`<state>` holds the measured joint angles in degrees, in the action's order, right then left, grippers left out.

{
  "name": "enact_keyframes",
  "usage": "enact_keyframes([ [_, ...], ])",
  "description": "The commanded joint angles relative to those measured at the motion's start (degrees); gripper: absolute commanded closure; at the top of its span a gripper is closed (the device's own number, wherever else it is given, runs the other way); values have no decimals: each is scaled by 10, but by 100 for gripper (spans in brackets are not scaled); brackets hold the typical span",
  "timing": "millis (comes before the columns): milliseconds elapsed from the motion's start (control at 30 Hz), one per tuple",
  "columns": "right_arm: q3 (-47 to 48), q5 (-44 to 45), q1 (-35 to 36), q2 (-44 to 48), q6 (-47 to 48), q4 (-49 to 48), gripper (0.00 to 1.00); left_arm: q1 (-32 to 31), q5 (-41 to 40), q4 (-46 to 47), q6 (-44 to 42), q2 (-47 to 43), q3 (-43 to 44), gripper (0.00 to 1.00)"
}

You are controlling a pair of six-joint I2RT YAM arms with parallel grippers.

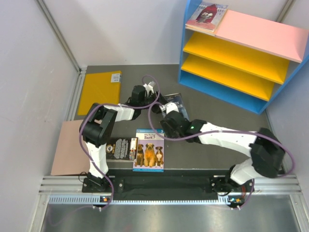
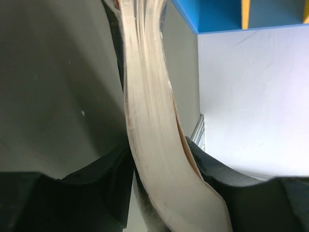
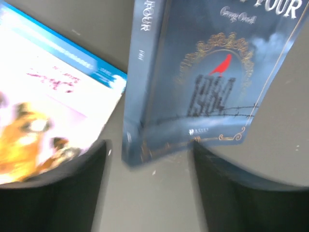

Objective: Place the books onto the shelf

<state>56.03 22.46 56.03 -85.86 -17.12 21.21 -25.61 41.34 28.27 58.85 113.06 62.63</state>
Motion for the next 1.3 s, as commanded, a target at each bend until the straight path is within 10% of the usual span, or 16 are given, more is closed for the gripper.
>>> enact_keyframes([
  [0, -40, -97, -36, 131, -23, -50, 22, 9, 69, 136, 24, -20, 33, 100],
  [200, -115, -225, -167, 257, 9, -92, 10, 22, 162, 252, 72, 0, 45, 100],
  [500, -159, -392, -274, 308, 81, -89, 9, 31, 213, 679, 355, 67, 71, 100],
  [1267, -179, -589, -351, 250, 17, -207, 14, 15, 230, 690, 366, 47, 81, 100],
])
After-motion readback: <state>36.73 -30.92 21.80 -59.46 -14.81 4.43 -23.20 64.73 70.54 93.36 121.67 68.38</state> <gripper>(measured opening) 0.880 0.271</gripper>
